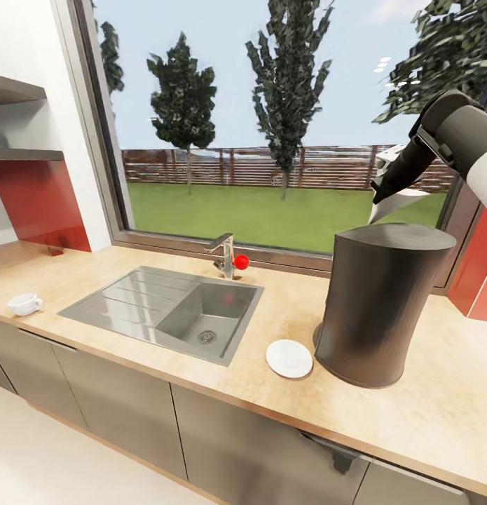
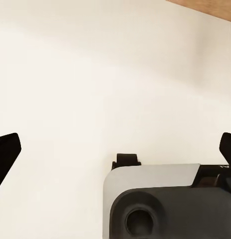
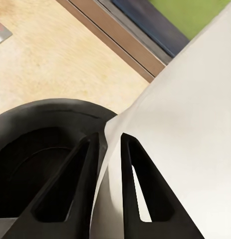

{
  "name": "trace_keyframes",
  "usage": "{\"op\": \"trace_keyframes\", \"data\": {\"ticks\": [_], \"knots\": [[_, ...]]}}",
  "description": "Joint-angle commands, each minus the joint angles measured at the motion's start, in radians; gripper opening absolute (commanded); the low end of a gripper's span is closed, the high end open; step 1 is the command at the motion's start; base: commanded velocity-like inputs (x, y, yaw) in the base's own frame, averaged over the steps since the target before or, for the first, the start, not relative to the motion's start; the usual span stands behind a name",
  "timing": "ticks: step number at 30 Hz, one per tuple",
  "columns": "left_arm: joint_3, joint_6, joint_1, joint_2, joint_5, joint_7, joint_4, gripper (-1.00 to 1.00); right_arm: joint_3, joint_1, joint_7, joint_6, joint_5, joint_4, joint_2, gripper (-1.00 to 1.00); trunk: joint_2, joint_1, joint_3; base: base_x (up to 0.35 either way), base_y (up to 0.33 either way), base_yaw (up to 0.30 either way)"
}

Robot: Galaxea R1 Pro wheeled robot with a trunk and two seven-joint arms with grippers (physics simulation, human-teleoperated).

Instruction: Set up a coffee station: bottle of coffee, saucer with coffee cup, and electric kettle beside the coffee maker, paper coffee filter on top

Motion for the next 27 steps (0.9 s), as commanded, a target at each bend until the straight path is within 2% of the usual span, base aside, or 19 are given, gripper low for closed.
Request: {"op": "trace_keyframes", "data": {"ticks": [1, 27], "knots": [[0.001, -0.001, 0.000, 0.000, 0.002, -0.002, -0.002, 1.00, -0.001, 0.000, 0.008, 0.006, 0.009, -0.003, -0.001, -1.00, -0.001, 0.000, -0.001, 0.000, 0.000, 0.000], [0.001, -0.001, 0.000, 0.000, 0.002, -0.002, -0.002, 1.00, 0.001, 0.000, 0.008, 0.006, 0.010, -0.002, -0.002, -1.00, -0.001, 0.000, -0.001, 0.000, 0.000, 0.000]]}}
